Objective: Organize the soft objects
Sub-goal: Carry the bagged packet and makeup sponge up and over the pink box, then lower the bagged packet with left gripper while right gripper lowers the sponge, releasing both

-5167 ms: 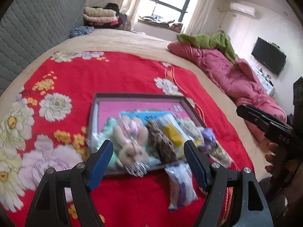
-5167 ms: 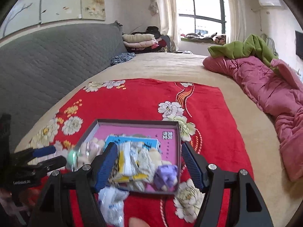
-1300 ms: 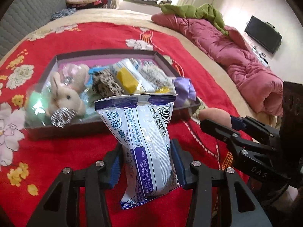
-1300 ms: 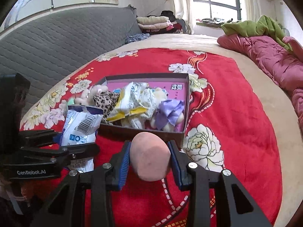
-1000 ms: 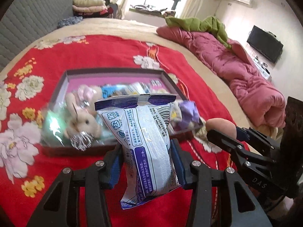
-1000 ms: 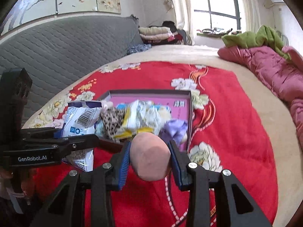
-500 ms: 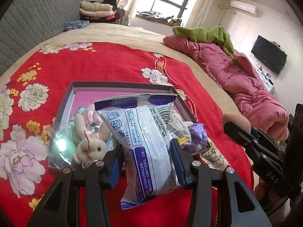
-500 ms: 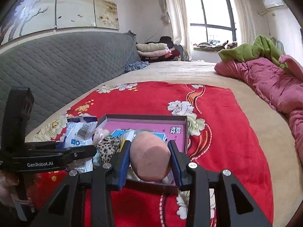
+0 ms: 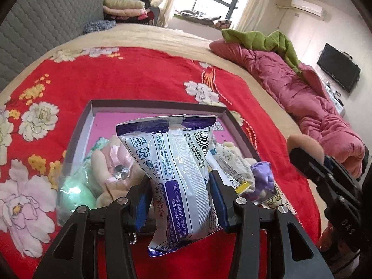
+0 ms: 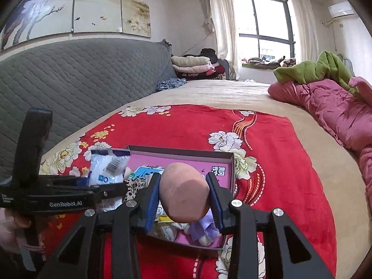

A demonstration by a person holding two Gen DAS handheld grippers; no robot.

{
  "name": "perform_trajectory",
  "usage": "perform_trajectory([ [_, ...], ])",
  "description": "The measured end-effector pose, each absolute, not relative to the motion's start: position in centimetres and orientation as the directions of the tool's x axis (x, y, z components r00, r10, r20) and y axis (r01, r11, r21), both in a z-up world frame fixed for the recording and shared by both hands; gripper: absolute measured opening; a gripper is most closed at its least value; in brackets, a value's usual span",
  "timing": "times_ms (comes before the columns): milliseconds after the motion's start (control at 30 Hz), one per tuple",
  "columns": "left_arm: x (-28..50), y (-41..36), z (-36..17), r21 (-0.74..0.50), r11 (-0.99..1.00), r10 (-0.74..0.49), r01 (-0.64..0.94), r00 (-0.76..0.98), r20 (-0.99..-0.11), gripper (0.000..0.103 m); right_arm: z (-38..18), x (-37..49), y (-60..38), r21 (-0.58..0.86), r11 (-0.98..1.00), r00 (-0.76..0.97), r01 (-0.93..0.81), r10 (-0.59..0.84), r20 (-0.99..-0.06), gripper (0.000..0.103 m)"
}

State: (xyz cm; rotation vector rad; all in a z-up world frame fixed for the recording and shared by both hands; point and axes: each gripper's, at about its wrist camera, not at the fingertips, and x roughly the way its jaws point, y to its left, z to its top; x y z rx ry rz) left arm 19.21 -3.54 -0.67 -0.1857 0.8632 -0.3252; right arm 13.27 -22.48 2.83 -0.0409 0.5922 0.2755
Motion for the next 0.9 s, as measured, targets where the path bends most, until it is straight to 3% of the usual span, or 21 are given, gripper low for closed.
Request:
perform_trajectory([
  [667,21.8,-4.7,-2.8,-0.226,0.955,-0.298,0.194,0.590,-0.751,0.049,2.7,15.4,-22.7,0.012,0.966,0.815,-0.258,0.224,-0.535,0.039],
  [900,21.7,-4.8,-2.9,-0.201,0.960,-0.277,0.193,0.594,-0.755,0.049,1.5,16.0,-22.1,0.001,0.960,0.779,-0.280,0.228,-0.584,0.039],
])
